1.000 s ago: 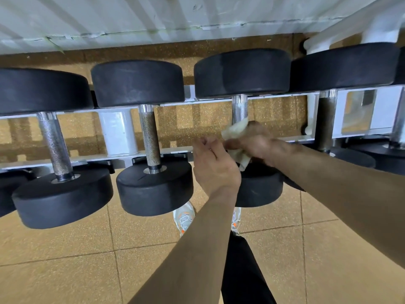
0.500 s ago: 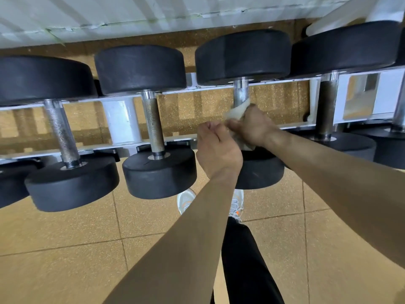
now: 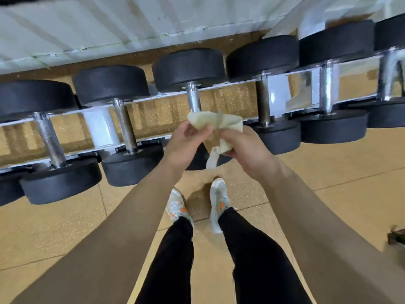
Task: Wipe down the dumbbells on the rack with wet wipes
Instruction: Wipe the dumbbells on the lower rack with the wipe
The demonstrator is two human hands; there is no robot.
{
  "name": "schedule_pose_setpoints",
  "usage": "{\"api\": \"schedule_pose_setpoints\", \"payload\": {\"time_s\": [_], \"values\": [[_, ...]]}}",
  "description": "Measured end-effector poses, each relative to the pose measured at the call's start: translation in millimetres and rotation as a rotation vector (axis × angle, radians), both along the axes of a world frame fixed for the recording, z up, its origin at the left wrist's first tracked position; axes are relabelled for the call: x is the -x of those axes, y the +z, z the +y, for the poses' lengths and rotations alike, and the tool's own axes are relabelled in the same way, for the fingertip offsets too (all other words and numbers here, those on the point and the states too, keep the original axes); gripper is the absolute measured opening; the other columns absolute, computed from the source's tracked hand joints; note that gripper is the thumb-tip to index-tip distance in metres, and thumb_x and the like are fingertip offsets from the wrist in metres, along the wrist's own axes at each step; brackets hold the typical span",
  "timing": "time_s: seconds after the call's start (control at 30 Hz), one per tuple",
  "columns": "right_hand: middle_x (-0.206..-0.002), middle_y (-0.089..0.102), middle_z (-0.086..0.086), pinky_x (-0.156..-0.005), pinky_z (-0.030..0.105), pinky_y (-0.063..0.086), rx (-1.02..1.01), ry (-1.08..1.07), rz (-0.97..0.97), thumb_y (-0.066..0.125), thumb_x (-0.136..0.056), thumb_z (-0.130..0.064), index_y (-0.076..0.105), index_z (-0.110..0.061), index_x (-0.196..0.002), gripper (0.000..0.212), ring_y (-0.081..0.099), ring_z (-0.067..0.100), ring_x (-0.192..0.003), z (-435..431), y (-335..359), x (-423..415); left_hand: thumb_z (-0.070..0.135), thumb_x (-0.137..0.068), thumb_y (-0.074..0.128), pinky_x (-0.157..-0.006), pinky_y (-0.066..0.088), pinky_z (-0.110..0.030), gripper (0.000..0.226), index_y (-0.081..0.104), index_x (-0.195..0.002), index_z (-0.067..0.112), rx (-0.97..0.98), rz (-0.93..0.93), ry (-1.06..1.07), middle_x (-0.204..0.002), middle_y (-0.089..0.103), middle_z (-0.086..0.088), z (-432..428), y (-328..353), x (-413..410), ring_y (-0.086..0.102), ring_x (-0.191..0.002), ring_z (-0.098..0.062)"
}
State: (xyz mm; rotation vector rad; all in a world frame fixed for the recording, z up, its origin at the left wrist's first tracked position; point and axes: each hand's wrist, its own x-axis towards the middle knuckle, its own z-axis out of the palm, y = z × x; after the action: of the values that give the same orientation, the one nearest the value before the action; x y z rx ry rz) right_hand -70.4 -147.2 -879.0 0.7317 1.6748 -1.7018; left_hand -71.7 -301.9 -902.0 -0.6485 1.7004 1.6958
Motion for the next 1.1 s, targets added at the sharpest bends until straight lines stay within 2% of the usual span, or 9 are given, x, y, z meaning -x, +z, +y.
{"api": "schedule_pose_setpoints", "payload": {"time_s": [0.1, 0.3, 0.5, 0.6, 0.7, 0.77, 0.87, 0.97, 1.1], "values": [[-0.087, 0.063, 0.01, -0.069, 0.032, 0.051, 0.015, 0.01, 0.006, 0.06, -0.094, -0.002, 0.068, 0.001, -0.109, 0.018, 0.061, 0.019, -0.079, 27.4, 0.9, -1.8, 0.028, -0.088, 0.077, -0.091, 0.054, -0.028, 0.037, 0.068, -0.123, 0.019, -0.073, -0.018, 0.061, -0.115, 0.075, 0.002, 20.9, 7.4, -1.7, 0.07, -0.108, -0.012], [-0.098, 0.076, 0.012, -0.078, 0.046, 0.062, -0.191, -0.006, 0.04, 0.067, -0.078, -0.015, 0.076, -0.011, -0.102, 0.026, 0.073, 0.03, -0.093, 94.0, -12.4, 20.6, 0.001, -0.085, 0.076, -0.086, 0.061, -0.032, 0.042, 0.063, -0.125, 0.008, -0.179, -0.139, 0.292, -0.117, 0.074, -0.01, 75.6, -0.7, 9.0, 0.073, -0.107, -0.023], [-0.087, 0.073, 0.004, -0.064, 0.032, 0.059, -0.182, -0.07, -0.02, 0.052, -0.084, 0.003, 0.073, -0.01, -0.096, 0.028, 0.069, 0.021, -0.082, 159.0, -6.1, 51.4, 0.0, -0.086, 0.075, -0.072, 0.059, -0.029, 0.048, 0.057, -0.131, 0.009, -0.154, -0.104, 0.389, -0.112, 0.072, -0.009, 126.8, -8.1, 25.0, 0.073, -0.096, -0.021], [-0.081, 0.069, 0.005, -0.07, 0.035, 0.056, 0.021, -0.054, -0.15, 0.057, -0.09, -0.028, 0.069, -0.011, -0.093, 0.022, 0.065, 0.02, -0.07, 188.5, -4.5, 57.7, 0.003, -0.085, 0.076, -0.066, 0.057, -0.027, 0.048, 0.057, -0.129, 0.012, -0.185, -0.09, 0.403, -0.105, 0.073, -0.005, 152.5, -13.2, 30.8, 0.074, -0.09, -0.016], [-0.099, 0.076, 0.006, -0.083, 0.043, 0.059, 0.142, 0.061, -0.171, 0.059, -0.088, -0.063, 0.072, -0.008, -0.115, 0.062, 0.075, 0.021, -0.083, 213.5, -9.5, 62.3, 0.001, -0.087, 0.074, -0.068, 0.059, -0.028, 0.034, 0.061, -0.116, 0.014, -0.176, -0.086, 0.415, -0.099, 0.074, -0.002, 180.9, -14.5, 37.4, 0.075, -0.088, -0.016], [-0.114, 0.075, 0.013, -0.087, 0.045, 0.059, 0.178, 0.107, -0.098, 0.072, -0.091, -0.039, 0.068, -0.007, -0.123, 0.046, 0.073, 0.03, -0.104, 224.8, -14.3, 64.3, 0.001, -0.089, 0.072, -0.077, 0.061, -0.035, 0.027, 0.065, -0.113, 0.013, -0.189, -0.061, 0.399, -0.099, 0.076, -0.004, 195.8, -15.5, 41.1, 0.075, -0.093, -0.021], [-0.12, 0.072, 0.017, -0.089, 0.047, 0.059, 0.169, 0.073, -0.055, 0.07, -0.092, -0.007, 0.066, -0.005, -0.125, 0.034, 0.071, 0.033, -0.108, 241.1, -23.1, 69.6, 0.007, -0.09, 0.072, -0.093, 0.058, -0.048, 0.032, 0.067, -0.122, 0.007, -0.239, -0.033, 0.389, -0.117, 0.073, -0.014, 206.4, -15.7, 45.0, 0.07, -0.111, -0.031], [-0.118, 0.073, 0.013, -0.087, 0.045, 0.06, 0.136, 0.114, -0.037, 0.067, -0.092, -0.005, 0.068, -0.009, -0.124, 0.032, 0.071, 0.031, -0.109, 251.4, -29.4, 80.3, 0.005, -0.091, 0.07, -0.096, 0.056, -0.05, 0.031, 0.065, -0.122, 0.007, -0.231, -0.039, 0.435, -0.124, 0.07, -0.017, 205.1, -17.0, 47.9, 0.067, -0.117, -0.033], [-0.114, 0.075, 0.01, -0.082, 0.044, 0.062, 0.016, 0.031, -0.005, 0.066, -0.096, -0.01, 0.068, -0.01, -0.125, 0.028, 0.073, 0.028, -0.105, 247.4, -49.6, 91.2, -0.004, -0.091, 0.065, -0.081, 0.06, -0.034, 0.025, 0.068, -0.112, 0.007, -0.17, -0.025, 0.447, -0.107, 0.073, -0.012, 190.8, -25.3, 46.6, 0.071, -0.102, -0.028]]}}
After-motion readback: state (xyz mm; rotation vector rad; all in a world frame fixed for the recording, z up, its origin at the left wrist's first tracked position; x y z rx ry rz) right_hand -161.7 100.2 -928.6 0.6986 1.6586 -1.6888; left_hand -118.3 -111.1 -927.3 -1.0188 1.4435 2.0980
